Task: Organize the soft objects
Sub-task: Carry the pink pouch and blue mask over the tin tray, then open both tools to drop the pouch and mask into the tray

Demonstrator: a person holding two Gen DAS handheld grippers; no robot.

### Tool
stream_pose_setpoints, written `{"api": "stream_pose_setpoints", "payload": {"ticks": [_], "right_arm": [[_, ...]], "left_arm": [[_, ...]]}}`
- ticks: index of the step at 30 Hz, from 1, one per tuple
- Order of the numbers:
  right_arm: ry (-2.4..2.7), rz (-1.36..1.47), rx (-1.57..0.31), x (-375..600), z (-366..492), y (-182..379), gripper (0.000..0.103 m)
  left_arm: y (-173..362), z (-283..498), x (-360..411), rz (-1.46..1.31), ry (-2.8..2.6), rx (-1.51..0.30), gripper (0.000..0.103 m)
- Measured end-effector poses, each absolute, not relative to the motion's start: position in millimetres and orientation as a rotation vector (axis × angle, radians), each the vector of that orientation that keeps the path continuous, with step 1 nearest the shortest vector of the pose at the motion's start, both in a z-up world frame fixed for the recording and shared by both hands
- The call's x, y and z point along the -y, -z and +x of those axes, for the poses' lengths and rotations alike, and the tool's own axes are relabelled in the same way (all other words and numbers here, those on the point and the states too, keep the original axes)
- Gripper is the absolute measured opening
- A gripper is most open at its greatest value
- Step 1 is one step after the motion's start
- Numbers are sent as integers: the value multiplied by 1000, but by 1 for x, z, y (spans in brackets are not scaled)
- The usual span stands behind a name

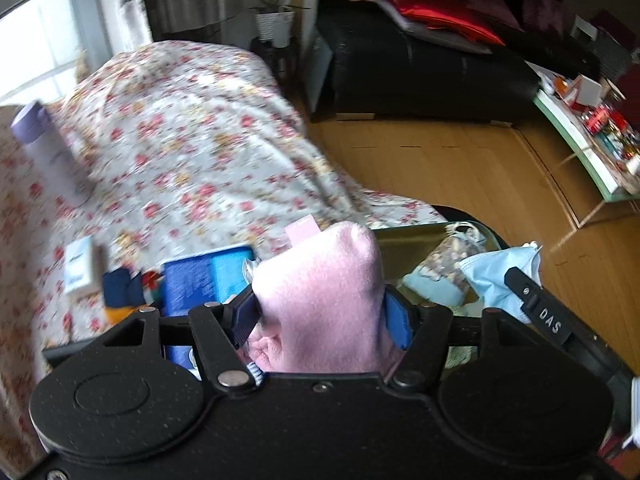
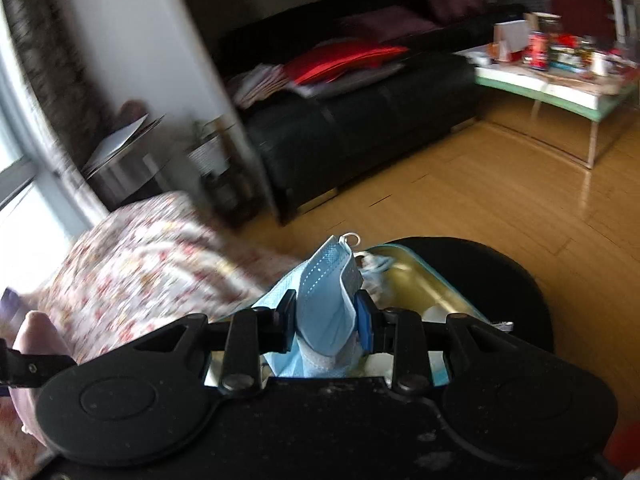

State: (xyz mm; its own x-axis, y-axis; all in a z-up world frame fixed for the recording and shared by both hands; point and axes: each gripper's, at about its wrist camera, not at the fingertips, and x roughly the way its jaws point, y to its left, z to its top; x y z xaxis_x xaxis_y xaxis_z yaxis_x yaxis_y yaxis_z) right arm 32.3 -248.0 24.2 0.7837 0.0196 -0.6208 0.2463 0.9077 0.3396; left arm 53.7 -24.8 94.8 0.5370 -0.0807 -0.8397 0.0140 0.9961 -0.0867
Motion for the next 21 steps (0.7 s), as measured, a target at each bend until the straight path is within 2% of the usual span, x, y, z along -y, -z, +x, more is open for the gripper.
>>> {"api": "stream_pose_setpoints", "payload": {"ticks": [4, 16, 19, 21], "right_arm": [[150, 471, -600, 258, 28, -20, 30], [197, 562, -603, 264, 35, -6, 30], [200, 565, -599, 261, 35, -5, 32], [188, 570, -609, 263, 33, -4, 37]], "left_arm": [[-88, 70, 42, -52, 95, -1009, 60], [-61, 110, 81, -11, 159, -1051, 61], [-57, 113, 81, -10, 159, -1054, 66], [-57, 112, 79, -13, 151, -1041, 72]]}}
